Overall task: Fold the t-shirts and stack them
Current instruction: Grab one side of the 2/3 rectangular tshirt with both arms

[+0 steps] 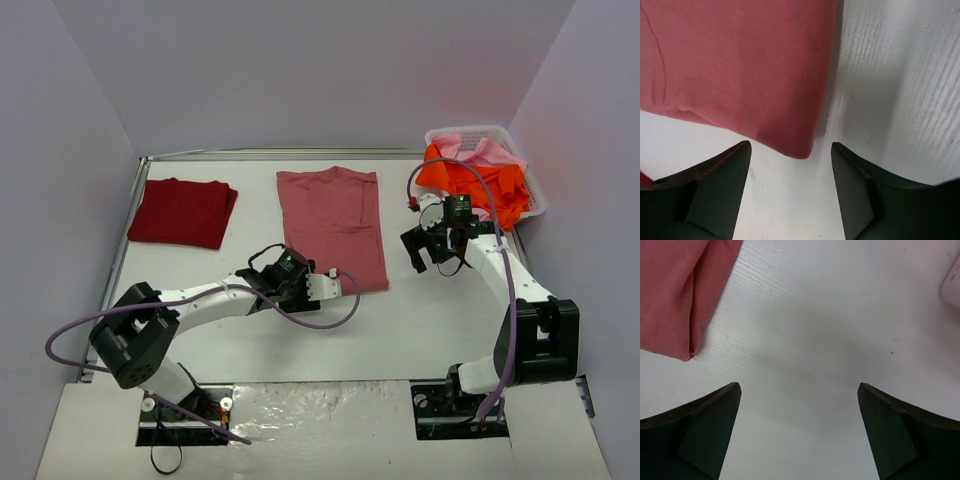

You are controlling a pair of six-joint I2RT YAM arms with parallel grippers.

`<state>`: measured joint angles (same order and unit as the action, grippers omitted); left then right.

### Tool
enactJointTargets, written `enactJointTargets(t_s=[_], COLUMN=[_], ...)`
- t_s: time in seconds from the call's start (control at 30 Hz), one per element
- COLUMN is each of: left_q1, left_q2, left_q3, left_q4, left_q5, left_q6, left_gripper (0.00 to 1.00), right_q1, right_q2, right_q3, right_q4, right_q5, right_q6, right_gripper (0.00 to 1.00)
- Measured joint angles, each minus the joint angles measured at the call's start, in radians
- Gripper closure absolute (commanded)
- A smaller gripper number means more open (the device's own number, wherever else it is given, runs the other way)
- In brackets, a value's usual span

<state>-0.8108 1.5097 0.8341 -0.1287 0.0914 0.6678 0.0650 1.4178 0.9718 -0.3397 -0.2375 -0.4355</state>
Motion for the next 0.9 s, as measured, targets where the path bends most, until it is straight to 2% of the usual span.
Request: enactJointTargets(t_s=[0.1, 0.2, 0.7, 0.73, 0.9], left_q1=[-0.001, -0.001, -0.001, -0.001, -0.001], left_q2=[0.03, 0.063, 0.136, 0.138, 0.145], left_q3=[0.0, 0.003, 0.071, 0.074, 0.086], left_q4=[0.008, 0.0, -0.066, -0.069, -0.084], left_q5=[-0.004, -0.005, -0.002, -0.002, -0.001], left_q6=[-0.003, -0.011, -0.021, -0.021, -0.021], left_gripper=[0.44, 0.56, 0.91, 0.97, 0.98], right_q1=[0.0, 0.0, 0.0, 0.0, 0.0], right_q2=[0.001, 0.001, 0.001, 0.001, 0.001], right_q3=[0.0, 0.0, -0.007, -0.008, -0.008], right_q4=[0.001, 0.002, 0.007, 0.007, 0.007], right_q5=[0.005, 0.008, 0.014, 0.014, 0.004], right_q6=[0.0, 0.0, 0.0, 0.0, 0.0], right_gripper=[0.0, 0.0, 0.0, 0.0, 0.0])
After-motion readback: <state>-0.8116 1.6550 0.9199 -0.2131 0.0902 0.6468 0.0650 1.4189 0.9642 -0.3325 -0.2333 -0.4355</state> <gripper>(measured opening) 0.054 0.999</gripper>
